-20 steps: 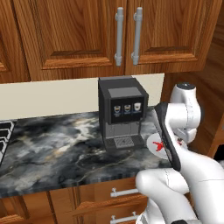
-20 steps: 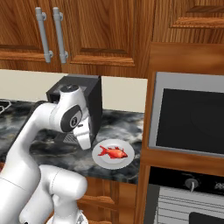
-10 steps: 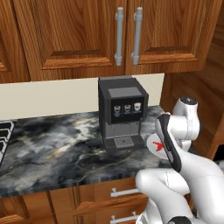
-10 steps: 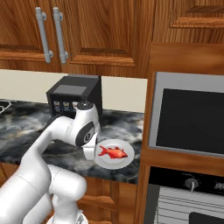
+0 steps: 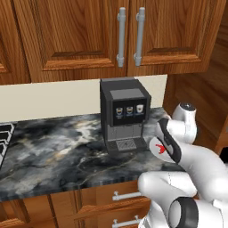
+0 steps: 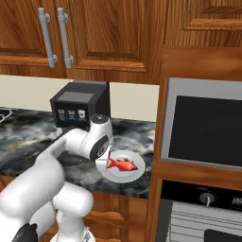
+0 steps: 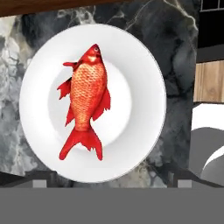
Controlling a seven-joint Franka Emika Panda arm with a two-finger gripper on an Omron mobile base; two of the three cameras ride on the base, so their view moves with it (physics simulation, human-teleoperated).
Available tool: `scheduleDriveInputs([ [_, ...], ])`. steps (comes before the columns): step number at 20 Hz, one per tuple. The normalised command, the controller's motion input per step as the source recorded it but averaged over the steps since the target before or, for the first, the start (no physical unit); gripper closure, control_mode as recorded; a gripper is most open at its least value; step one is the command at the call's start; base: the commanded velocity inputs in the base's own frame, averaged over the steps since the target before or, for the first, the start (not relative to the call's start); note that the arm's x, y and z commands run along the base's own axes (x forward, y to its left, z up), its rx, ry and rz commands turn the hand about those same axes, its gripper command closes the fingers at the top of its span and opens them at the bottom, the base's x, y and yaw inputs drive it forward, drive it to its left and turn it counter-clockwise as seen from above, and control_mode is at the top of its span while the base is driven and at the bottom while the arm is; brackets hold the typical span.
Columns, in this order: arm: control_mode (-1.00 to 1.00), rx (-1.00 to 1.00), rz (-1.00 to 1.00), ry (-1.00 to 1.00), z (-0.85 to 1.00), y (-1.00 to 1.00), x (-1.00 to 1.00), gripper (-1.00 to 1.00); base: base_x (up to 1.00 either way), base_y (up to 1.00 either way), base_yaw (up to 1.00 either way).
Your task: Place the fish on the rack of the oven.
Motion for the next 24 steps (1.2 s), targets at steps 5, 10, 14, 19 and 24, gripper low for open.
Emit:
scheduleDriveInputs([
  [5, -1.0, 0.0, 0.0, 0.01, -0.44, -0.13, 0.26, -1.0, 0.0, 0.0, 0.0],
  [10, -1.0, 0.0, 0.0, 0.0, -0.41, -0.2, 0.27, -1.0, 0.0, 0.0, 0.0],
  [14, -1.0, 0.0, 0.0, 0.0, -0.32, 0.0, 0.29, -1.0, 0.0, 0.0, 0.0],
  [19, -1.0, 0.0, 0.0, 0.0, -0.12, 0.0, 0.34, -1.0, 0.0, 0.0, 0.0],
  [24, -1.0, 0.02, 0.0, 0.0, -0.31, -0.02, 0.11, -1.0, 0.0, 0.0, 0.0],
])
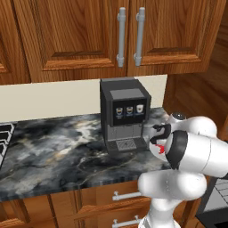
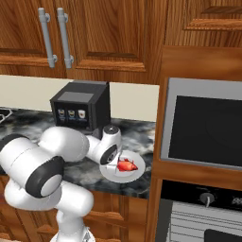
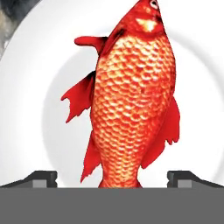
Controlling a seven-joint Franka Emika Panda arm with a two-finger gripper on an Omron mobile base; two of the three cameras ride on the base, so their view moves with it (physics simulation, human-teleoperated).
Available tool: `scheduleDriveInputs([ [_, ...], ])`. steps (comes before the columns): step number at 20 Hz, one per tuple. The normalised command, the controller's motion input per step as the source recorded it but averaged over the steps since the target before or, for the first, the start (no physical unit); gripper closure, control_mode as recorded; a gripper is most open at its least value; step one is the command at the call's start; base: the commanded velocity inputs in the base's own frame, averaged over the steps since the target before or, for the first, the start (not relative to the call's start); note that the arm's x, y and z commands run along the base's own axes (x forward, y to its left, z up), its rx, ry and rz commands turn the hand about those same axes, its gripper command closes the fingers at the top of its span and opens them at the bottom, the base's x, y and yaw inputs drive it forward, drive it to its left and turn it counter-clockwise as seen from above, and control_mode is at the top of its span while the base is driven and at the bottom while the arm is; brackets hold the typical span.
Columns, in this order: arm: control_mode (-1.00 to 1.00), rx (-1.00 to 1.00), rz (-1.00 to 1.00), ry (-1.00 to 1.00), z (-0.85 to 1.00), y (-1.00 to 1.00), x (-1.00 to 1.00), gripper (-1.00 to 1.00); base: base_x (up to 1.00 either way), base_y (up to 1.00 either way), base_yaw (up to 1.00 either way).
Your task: Place the fish on the rack of the oven.
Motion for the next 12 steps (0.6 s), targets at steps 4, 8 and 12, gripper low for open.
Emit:
scheduleDriveInputs([
  [4, -1.0, 0.06, 0.0, 0.05, -0.41, -0.04, 0.0, -1.0, 0.0, 0.0, 0.0],
  [8, -1.0, 0.06, 0.0, 0.02, -0.35, 0.0, 0.0, -1.0, 0.0, 0.0, 0.0],
  [12, -1.0, 0.05, 0.0, 0.0, -0.3, 0.0, 0.0, 1.0, 0.0, 0.0, 0.0],
])
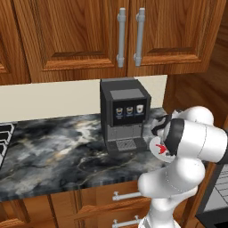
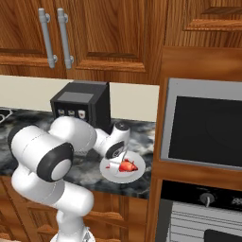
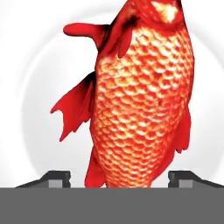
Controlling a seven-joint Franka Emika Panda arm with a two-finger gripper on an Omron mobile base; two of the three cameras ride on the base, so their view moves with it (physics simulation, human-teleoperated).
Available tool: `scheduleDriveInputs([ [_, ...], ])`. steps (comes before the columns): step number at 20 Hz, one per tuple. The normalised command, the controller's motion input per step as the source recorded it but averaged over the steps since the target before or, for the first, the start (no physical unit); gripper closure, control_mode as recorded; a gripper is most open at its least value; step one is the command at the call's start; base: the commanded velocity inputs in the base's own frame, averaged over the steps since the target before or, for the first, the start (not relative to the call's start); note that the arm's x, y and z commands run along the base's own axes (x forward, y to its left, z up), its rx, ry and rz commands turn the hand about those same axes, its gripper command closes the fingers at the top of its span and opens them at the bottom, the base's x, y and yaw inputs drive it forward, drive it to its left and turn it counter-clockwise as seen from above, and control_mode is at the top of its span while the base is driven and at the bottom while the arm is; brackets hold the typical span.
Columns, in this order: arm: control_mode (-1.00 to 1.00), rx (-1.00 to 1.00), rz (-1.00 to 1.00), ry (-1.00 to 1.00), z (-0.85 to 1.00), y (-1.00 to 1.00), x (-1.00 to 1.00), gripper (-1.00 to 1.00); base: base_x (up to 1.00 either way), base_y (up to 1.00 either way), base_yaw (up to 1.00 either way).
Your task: Place the fish on the rack of the oven.
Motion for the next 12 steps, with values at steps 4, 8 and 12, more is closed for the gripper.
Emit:
scheduleDriveInputs([
  [4, -1.0, 0.0, 0.0, 0.0, -0.02, 0.0, 0.0, 1.0, 0.0, 0.0, 0.0],
  [8, -1.0, 0.0, 0.0, 0.02, 0.0, 0.03, 0.0, 1.0, 0.0, 0.0, 0.0],
  [12, -1.0, 0.0, 0.0, -0.03, 0.01, 0.0, -0.05, 1.0, 0.0, 0.0, 0.0],
])
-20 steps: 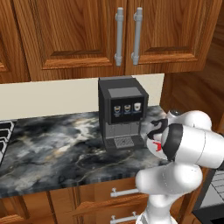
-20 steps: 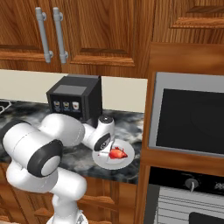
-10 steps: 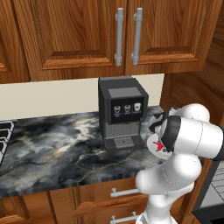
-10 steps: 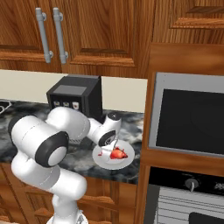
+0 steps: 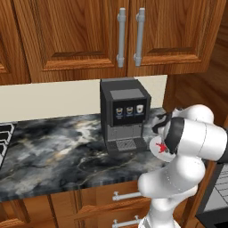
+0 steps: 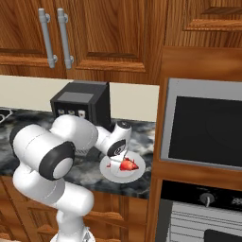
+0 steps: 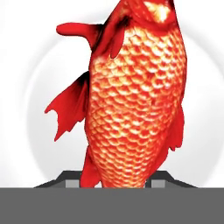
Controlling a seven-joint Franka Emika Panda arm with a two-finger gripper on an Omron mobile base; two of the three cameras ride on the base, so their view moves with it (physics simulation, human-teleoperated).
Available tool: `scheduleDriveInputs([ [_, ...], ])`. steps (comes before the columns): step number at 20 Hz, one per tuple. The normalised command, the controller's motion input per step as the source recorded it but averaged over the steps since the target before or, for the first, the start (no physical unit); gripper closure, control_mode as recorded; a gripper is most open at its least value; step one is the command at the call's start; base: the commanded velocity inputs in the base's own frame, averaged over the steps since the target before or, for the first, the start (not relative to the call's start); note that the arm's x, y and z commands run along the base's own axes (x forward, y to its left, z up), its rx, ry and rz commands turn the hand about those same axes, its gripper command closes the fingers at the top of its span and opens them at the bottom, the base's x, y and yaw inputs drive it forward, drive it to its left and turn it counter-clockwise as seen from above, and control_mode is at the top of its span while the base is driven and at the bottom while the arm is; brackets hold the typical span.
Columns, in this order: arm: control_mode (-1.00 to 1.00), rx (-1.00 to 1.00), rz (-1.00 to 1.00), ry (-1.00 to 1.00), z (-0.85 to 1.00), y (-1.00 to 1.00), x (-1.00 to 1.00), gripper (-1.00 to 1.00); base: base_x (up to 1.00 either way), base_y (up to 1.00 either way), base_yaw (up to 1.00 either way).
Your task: Place the fish on the rack of the oven.
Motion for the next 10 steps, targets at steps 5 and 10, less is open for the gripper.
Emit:
scheduleDriveInputs([
  [5, -1.0, -0.07, 0.0, -0.01, 0.8, 0.06, -0.34, 1.0, 0.0, 0.0, 0.0],
  [10, -1.0, -0.12, 0.0, 0.0, 0.98, 0.09, -0.76, 1.0, 0.0, 0.0, 0.0],
])
